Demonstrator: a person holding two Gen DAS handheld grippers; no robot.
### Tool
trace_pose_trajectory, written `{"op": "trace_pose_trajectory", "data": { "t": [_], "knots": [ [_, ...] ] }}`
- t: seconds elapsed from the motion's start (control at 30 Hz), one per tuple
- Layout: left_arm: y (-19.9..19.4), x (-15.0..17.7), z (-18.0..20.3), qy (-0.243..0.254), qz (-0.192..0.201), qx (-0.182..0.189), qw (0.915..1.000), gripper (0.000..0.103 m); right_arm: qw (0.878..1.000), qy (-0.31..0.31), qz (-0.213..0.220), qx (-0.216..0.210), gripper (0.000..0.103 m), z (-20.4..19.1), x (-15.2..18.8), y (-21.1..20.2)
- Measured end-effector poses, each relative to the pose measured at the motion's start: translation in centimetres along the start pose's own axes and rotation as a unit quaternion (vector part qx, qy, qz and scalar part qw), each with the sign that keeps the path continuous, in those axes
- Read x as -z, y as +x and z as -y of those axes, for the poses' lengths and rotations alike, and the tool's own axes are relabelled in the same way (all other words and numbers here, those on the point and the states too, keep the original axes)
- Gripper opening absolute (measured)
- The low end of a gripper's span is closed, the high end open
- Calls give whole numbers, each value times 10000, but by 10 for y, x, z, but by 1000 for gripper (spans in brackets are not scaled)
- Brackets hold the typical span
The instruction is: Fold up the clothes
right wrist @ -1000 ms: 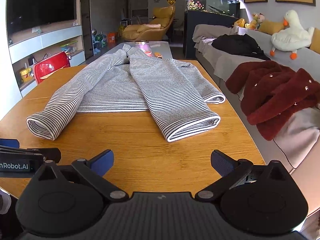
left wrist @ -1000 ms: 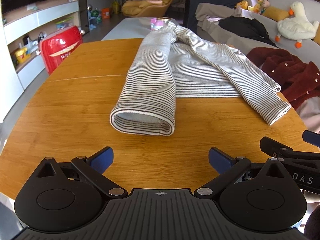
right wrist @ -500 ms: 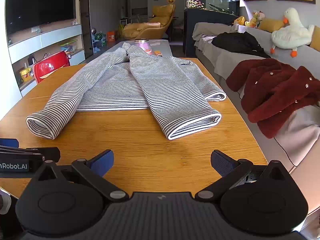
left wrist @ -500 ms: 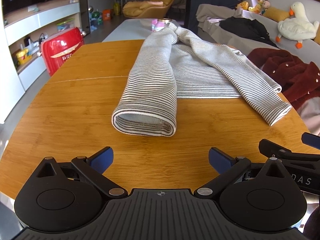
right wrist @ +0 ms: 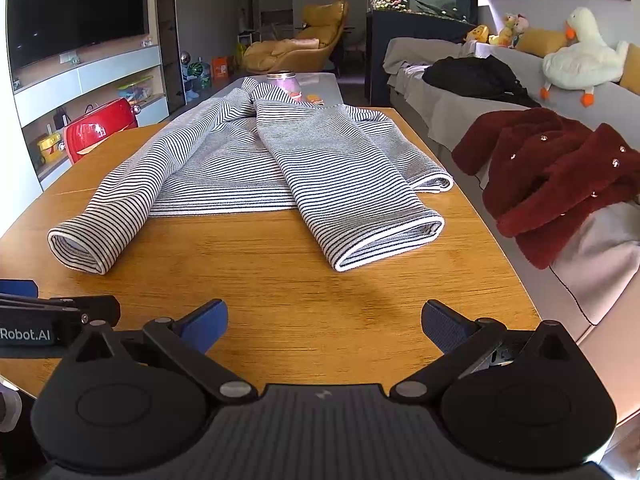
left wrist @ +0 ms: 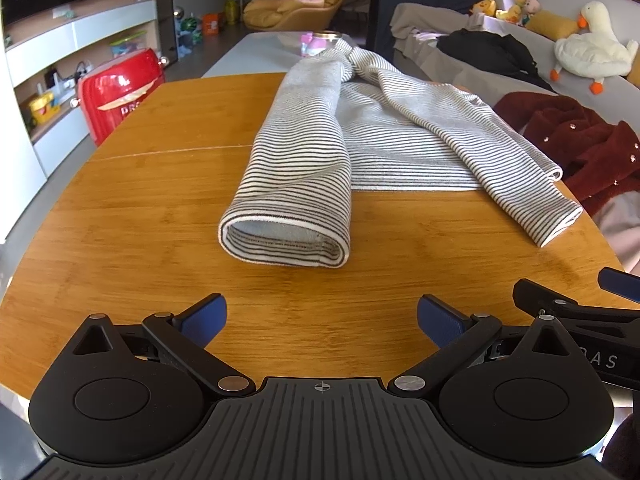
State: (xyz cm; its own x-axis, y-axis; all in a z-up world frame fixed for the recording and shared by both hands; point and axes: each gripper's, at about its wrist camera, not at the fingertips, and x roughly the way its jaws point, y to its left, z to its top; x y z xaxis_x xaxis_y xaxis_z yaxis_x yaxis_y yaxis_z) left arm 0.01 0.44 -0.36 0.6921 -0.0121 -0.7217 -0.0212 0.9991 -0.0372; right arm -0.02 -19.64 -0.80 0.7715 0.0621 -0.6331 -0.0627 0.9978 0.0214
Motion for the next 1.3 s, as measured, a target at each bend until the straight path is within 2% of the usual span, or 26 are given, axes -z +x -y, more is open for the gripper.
{"op": "trace_pose_trajectory", "data": {
  "t": [1.3],
  "knots": [
    [3,-4,-6,-39,-20,114,9999,103,9997,-137,-174,51,103,-3,-2,8]
  ]
}}
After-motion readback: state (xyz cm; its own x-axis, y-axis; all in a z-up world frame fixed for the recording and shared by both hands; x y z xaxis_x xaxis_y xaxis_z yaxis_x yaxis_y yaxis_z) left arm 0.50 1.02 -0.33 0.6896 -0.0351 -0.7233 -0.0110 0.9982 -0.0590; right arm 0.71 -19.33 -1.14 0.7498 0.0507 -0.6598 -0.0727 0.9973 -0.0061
